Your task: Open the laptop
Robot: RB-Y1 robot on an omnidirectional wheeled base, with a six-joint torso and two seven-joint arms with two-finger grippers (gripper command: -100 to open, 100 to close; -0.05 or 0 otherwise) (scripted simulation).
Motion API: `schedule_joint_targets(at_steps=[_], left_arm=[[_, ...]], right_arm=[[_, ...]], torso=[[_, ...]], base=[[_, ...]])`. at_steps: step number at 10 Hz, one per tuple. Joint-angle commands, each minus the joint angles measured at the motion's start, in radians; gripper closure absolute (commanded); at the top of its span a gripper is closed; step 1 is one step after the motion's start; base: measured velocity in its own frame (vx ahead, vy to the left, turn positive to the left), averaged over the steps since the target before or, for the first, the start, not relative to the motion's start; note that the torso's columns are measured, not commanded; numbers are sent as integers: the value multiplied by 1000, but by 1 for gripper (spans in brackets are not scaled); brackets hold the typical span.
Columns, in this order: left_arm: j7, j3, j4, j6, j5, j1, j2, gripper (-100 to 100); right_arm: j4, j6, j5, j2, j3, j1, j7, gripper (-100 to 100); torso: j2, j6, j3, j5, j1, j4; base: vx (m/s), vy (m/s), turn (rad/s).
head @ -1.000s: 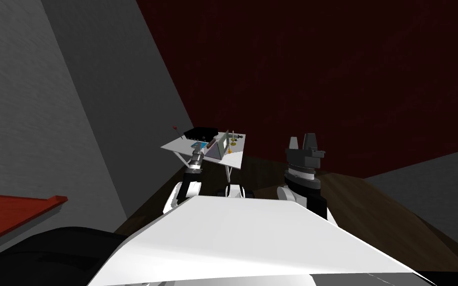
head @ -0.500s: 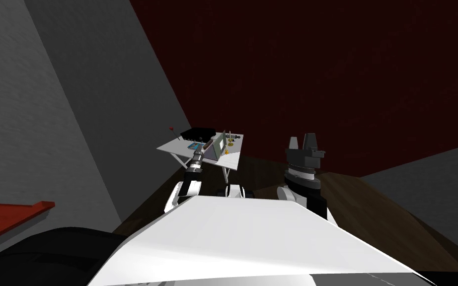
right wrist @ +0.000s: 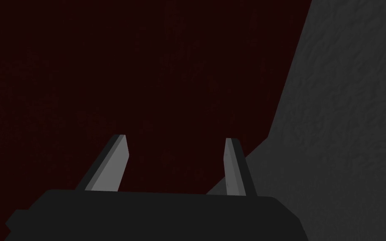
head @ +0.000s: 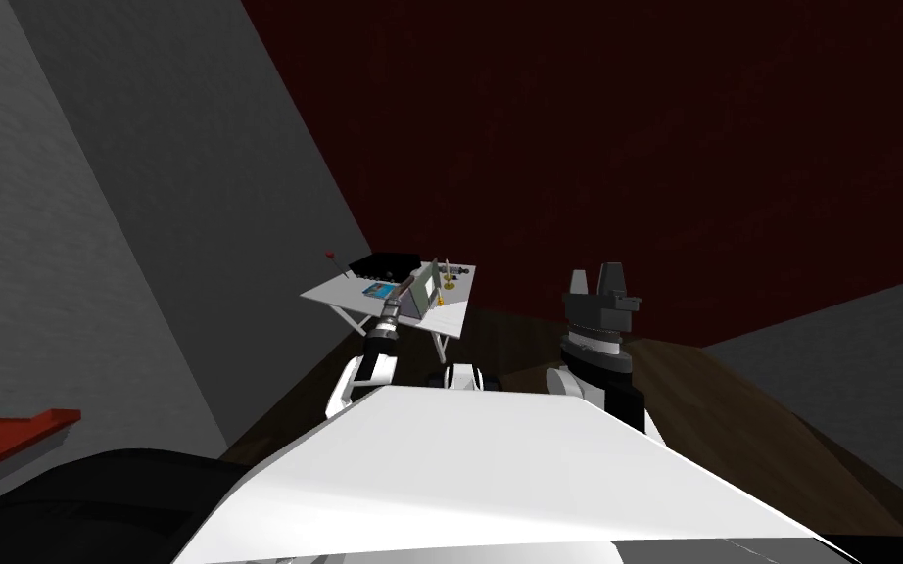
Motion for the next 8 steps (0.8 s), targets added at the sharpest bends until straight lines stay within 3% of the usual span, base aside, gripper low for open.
schedule_joint_targets(at_steps=[1, 7, 8], left_arm=[[-17, 10, 13, 55, -18, -8, 20, -100], [-53, 27, 39, 164, -56, -25, 64, -100], [-48, 26, 38, 149, -52, -22, 59, -100]], right_arm=[[0, 0, 0, 0, 0, 0, 0, 0], [0, 0, 0, 0, 0, 0, 0, 0], [0, 0, 0, 0, 0, 0, 0, 0]], torso=[[-1, 0, -1, 0, 0, 0], [-2, 0, -1, 0, -1, 0], [-1, 0, -1, 0, -1, 0]], base=[[42, -83, -29], [35, -70, -24], [14, -28, -1]])
